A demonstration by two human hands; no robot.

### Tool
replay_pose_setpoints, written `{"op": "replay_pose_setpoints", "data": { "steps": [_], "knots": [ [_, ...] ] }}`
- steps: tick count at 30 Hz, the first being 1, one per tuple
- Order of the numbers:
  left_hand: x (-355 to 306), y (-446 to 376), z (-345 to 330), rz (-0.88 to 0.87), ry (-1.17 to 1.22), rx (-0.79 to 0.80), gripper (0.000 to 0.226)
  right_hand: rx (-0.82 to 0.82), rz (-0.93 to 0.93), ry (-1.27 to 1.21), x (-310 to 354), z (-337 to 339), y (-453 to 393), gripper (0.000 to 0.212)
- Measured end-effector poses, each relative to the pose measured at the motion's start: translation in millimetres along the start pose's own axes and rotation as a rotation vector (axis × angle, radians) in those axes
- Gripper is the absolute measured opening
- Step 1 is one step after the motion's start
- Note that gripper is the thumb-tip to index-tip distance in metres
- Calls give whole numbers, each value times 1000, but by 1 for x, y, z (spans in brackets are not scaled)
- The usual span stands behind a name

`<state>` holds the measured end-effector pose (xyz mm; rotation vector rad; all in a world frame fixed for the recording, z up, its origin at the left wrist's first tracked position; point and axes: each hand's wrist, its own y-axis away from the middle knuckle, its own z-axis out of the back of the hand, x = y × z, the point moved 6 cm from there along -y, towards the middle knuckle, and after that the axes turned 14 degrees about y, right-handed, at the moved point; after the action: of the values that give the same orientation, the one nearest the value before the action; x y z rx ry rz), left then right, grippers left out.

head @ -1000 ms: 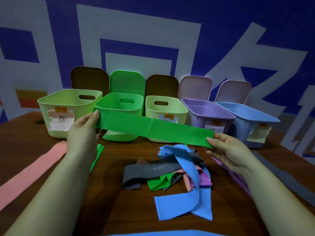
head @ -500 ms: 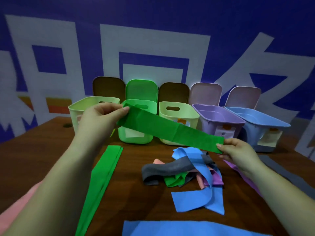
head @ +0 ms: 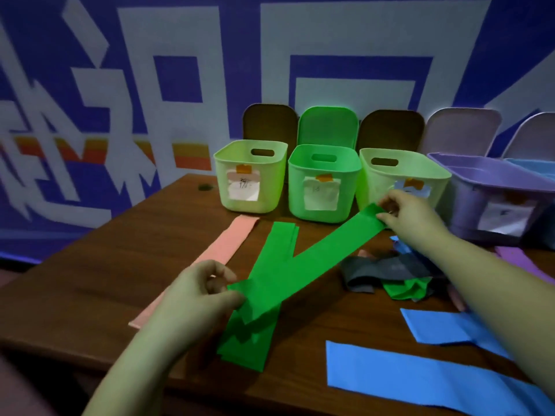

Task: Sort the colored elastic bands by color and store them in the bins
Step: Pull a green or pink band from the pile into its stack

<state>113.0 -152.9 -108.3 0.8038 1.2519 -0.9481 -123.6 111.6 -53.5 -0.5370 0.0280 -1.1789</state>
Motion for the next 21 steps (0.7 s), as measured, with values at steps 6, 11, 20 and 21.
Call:
{"op": "replay_pose_setpoints", "data": {
  "steps": [6, 11, 20, 21],
  "knots": [
    [18, 5, 8, 37, -158, 175, 31, 108, 191, 310, 66, -35, -18, 27],
    [21, 3, 11, 27, -204, 193, 29, 88, 317, 410, 104, -55, -28, 21],
    [21, 8, 6, 41, -283, 205, 31, 160, 339, 412, 137, -92, -46, 18],
    [21, 9, 6, 37, -316, 201, 31, 171, 340, 416, 140, -96, -45, 18]
  ]
}}
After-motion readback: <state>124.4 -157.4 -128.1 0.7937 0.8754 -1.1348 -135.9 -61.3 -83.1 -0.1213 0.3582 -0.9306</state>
